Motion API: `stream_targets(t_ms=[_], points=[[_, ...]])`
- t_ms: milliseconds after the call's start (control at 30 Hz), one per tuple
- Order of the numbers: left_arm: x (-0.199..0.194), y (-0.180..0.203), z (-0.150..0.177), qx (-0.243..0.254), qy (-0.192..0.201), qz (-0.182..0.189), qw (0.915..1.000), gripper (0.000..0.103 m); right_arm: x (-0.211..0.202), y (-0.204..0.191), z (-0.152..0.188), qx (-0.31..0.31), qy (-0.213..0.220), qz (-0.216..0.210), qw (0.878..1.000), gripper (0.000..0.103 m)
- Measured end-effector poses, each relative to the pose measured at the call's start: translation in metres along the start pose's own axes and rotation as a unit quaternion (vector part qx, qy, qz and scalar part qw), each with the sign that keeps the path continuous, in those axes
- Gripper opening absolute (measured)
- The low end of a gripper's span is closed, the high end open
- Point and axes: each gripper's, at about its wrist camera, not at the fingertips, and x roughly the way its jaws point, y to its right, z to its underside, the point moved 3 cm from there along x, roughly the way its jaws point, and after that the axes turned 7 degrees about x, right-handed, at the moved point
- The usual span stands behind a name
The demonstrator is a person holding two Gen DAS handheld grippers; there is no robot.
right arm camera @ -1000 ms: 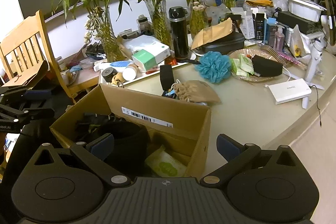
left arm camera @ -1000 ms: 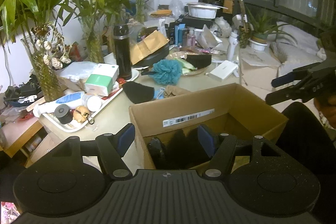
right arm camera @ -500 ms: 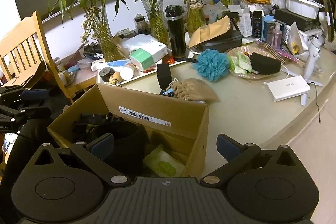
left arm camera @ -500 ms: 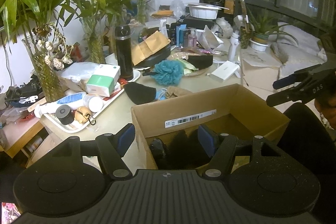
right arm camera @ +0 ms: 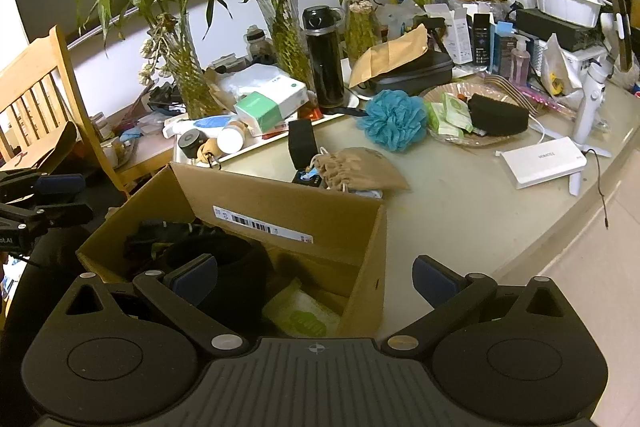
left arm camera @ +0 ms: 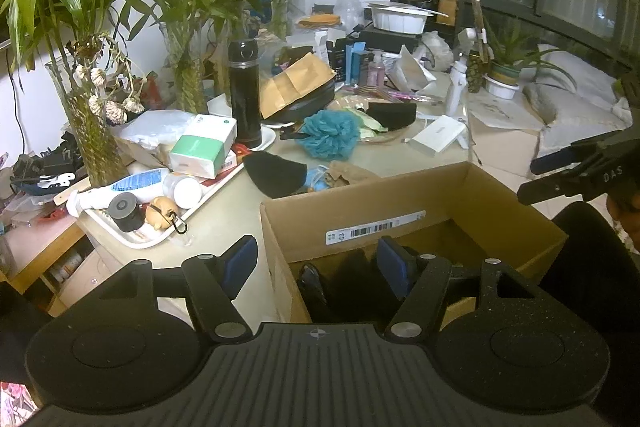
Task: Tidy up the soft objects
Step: 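Withdraw both tools from the box back toward the table, then move the left tool to the black foam sponge while the right tool approaches the burlap pouch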
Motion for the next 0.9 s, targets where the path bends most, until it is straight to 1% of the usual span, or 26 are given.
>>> stream_targets(t_ms=[533, 900], points=[[0.016, -0.013, -0.01, -0.003, 0.001, -0.008, 1.0, 0.066, 0.013, 0.016, -0.01, 0.017, 0.001, 0.008, 1.0, 0.103], [0.031, -0.024, -0.019, -0.009, 0.004, -0.01, 0.9999, 0.066, 0.024, 0.026, -0.022, 0.025, 0.005, 0.008, 1.0, 0.103]])
